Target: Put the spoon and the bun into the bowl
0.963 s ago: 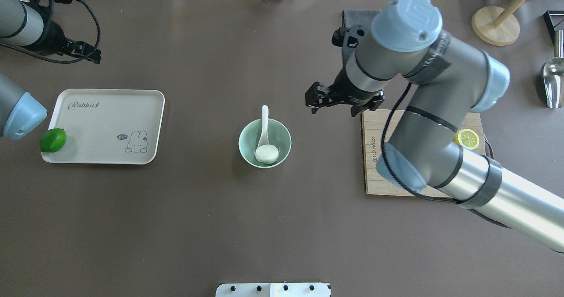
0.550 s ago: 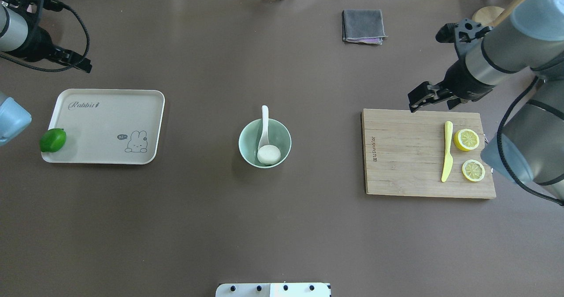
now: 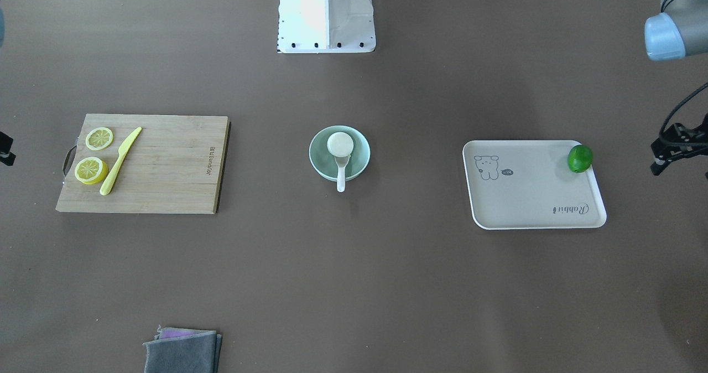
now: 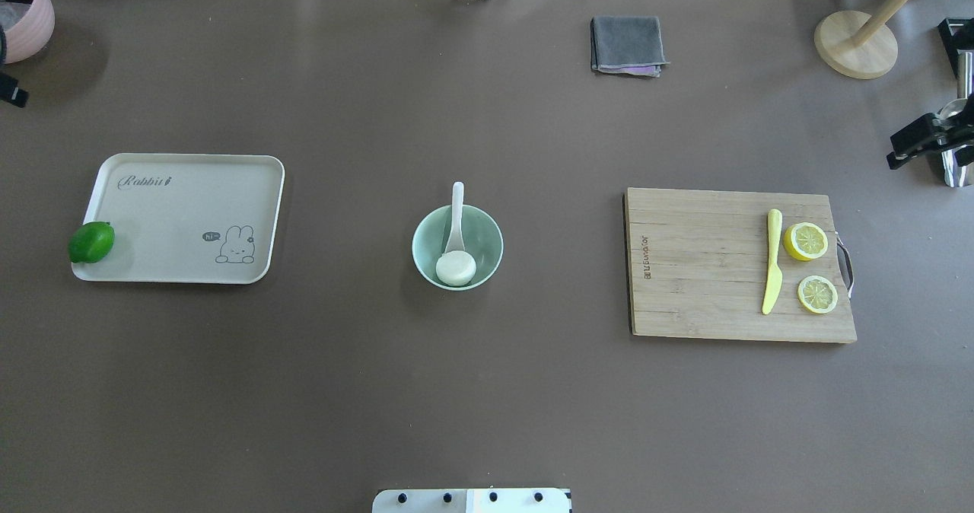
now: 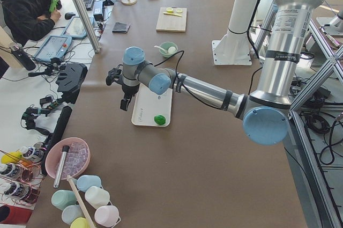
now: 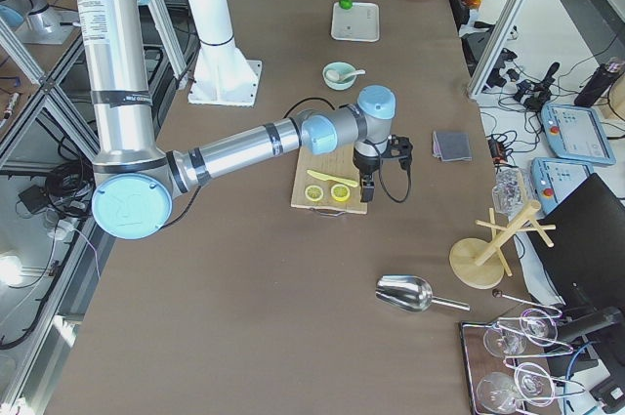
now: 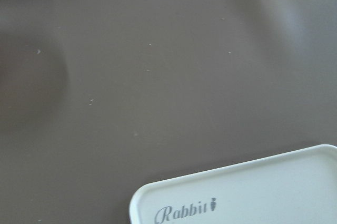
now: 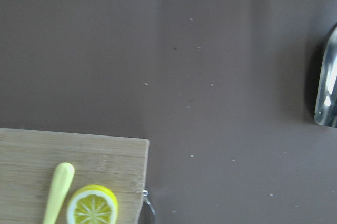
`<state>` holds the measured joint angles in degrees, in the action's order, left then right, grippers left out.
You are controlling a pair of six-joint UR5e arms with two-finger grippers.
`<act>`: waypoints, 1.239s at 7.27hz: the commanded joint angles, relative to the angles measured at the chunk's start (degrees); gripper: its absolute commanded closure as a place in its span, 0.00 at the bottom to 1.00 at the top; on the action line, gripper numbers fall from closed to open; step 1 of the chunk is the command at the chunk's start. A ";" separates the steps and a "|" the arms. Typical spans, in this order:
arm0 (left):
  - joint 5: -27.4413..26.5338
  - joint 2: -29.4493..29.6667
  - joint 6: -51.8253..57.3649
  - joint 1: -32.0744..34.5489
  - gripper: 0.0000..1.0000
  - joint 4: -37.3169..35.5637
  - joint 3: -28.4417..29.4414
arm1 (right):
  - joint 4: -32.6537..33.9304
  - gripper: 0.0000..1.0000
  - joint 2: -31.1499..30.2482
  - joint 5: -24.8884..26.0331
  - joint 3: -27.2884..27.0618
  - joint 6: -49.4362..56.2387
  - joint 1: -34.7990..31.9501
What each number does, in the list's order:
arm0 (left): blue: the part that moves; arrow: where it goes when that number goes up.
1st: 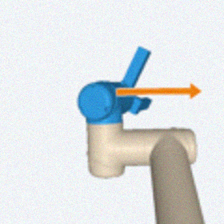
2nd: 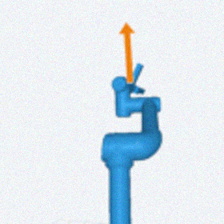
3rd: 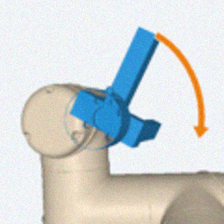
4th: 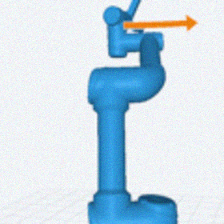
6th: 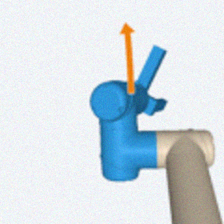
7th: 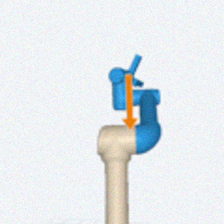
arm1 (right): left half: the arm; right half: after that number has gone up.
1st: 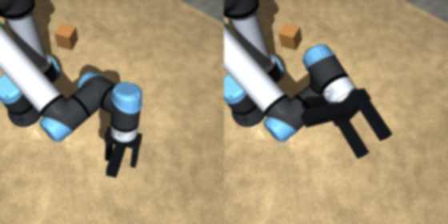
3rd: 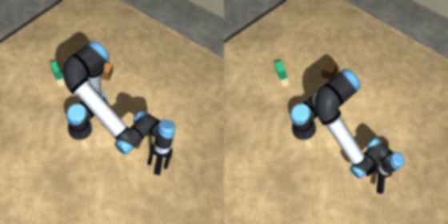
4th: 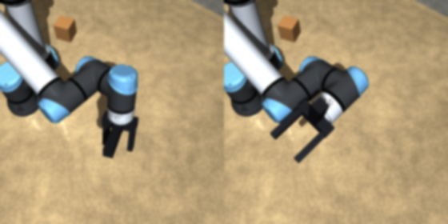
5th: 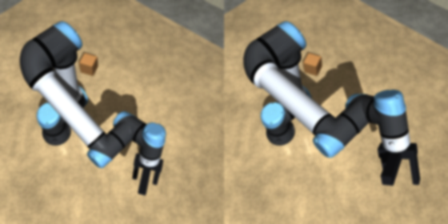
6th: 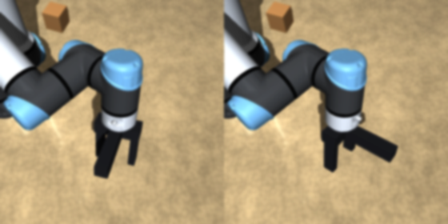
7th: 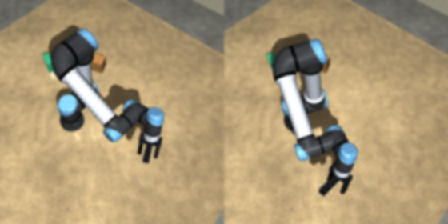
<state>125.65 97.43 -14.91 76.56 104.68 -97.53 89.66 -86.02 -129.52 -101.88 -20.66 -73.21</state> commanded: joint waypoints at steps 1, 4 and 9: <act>0.30 -4.61 11.47 10.06 0.02 -2.80 2.51 | -0.01 0.00 -1.87 -2.14 9.20 16.31 -9.19; 8.30 -5.94 11.40 15.81 0.02 -7.38 4.02 | 0.61 0.00 -4.50 -5.65 11.54 16.27 -14.05; 8.21 -5.94 6.65 11.87 0.02 -6.86 4.19 | 0.61 0.00 -4.86 -6.54 11.00 15.82 -15.82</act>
<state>133.92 91.58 -7.43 90.01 97.49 -93.45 90.34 -90.68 -136.01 -90.83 -4.88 -88.77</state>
